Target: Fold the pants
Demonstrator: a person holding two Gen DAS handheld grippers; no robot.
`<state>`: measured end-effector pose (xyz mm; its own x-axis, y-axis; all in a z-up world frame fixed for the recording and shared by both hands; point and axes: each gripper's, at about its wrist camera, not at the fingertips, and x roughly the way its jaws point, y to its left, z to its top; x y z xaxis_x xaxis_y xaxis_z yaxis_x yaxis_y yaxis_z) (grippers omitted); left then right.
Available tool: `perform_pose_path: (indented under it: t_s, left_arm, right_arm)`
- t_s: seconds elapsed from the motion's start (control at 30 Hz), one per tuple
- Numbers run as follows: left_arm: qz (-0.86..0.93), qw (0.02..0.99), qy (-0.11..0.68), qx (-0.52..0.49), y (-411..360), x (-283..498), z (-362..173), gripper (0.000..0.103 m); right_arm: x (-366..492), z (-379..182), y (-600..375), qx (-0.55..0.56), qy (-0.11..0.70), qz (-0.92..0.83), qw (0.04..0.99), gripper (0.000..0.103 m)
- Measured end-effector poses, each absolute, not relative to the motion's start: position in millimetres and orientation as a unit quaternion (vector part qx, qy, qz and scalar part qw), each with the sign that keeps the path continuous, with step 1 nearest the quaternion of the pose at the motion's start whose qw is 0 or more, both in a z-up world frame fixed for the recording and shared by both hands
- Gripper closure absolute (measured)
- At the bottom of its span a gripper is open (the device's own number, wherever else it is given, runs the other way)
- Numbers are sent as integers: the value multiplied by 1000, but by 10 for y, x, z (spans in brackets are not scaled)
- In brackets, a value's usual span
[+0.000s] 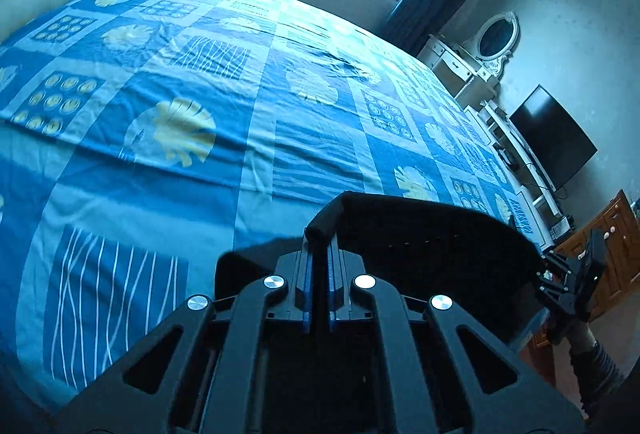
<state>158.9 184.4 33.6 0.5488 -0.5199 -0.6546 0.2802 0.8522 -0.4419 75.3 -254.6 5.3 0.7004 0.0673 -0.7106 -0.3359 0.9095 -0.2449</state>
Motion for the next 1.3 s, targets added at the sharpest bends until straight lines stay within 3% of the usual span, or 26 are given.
perform_pose_path:
  t_s: [0.5,0.6,0.67,0.77,0.9,1.03,1.3]
  left_arm:
    - [-199,837,485,-160,2030,797,-487,95]
    - [-188,828,501,-166,2103,745,-621,92]
    - [-185,825,504,-180,2181,687,-653,89]
    - [-177,820,501,-215,2319,540,-650,72]
    - [-186,803,491,-282,2384,418,-627,59]
    - [-184,792,491,-312,2296,401,-650,56]
    - [-170,788,499,-318,2088,528,-674,54]
  right_arm:
    - [17,-870,-2321,-227,421,86,874,87]
    - [-13,-860,-2320,-226,422,76,875,77]
    - [-58,-817,-2364,-210,426,74,877,58]
    - [-143,-719,-2476,-156,439,84,881,49]
    - [-259,-586,-2733,-23,458,101,883,44]
    - [-276,-623,-2990,158,477,133,854,43]
    - [-299,-871,-3137,331,485,149,796,42]
